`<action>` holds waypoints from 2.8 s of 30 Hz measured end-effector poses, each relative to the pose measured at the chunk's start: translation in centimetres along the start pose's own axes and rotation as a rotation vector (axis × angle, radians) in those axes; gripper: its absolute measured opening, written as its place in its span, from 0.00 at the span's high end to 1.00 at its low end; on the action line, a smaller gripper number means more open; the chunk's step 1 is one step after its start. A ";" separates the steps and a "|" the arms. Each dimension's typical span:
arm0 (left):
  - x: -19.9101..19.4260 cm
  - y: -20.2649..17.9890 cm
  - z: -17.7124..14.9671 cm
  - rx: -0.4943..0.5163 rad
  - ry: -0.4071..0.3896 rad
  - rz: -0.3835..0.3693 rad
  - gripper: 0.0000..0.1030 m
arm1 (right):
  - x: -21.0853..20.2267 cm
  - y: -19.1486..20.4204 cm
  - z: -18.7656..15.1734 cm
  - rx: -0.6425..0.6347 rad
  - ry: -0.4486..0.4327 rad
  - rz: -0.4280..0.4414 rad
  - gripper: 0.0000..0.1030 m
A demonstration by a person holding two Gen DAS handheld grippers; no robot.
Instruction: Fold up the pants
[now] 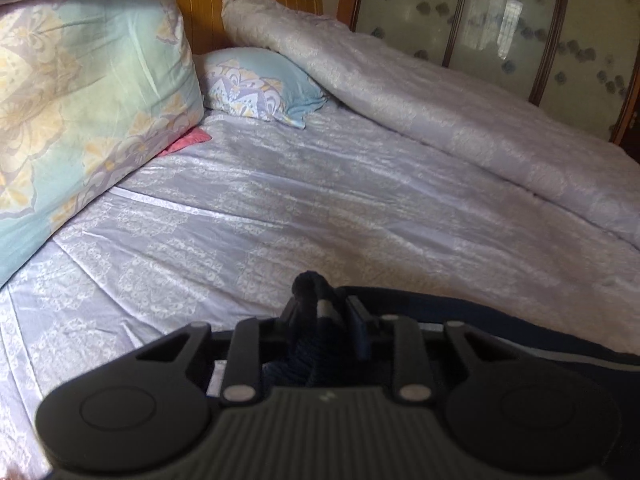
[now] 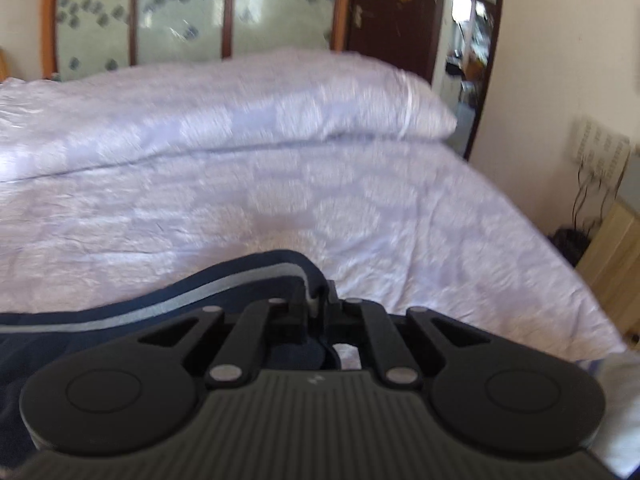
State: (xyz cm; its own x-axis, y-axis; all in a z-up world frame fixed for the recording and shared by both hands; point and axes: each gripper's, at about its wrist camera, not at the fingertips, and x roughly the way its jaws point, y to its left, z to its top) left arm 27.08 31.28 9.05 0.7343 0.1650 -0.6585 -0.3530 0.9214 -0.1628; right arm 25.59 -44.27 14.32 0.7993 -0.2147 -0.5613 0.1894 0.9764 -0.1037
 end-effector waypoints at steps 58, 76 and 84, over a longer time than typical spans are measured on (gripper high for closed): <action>-15.5 4.5 -20.1 -0.528 0.211 -0.247 0.91 | -14.4 -7.7 -23.8 0.868 0.204 0.304 0.94; -20.7 9.1 -22.3 -0.472 0.303 -0.051 0.56 | -22.3 -11.5 -30.8 0.959 0.235 0.336 0.70; -26.3 4.8 -18.9 -0.408 0.111 -0.244 0.59 | -24.2 -16.7 -33.2 1.174 0.058 0.330 0.66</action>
State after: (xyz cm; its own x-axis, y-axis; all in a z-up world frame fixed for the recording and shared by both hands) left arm -4.91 24.73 11.65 0.7657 -0.0977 -0.6357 -0.3925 0.7120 -0.5822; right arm -15.88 -54.58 2.33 0.8854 0.0708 -0.4594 0.4061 0.3628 0.8387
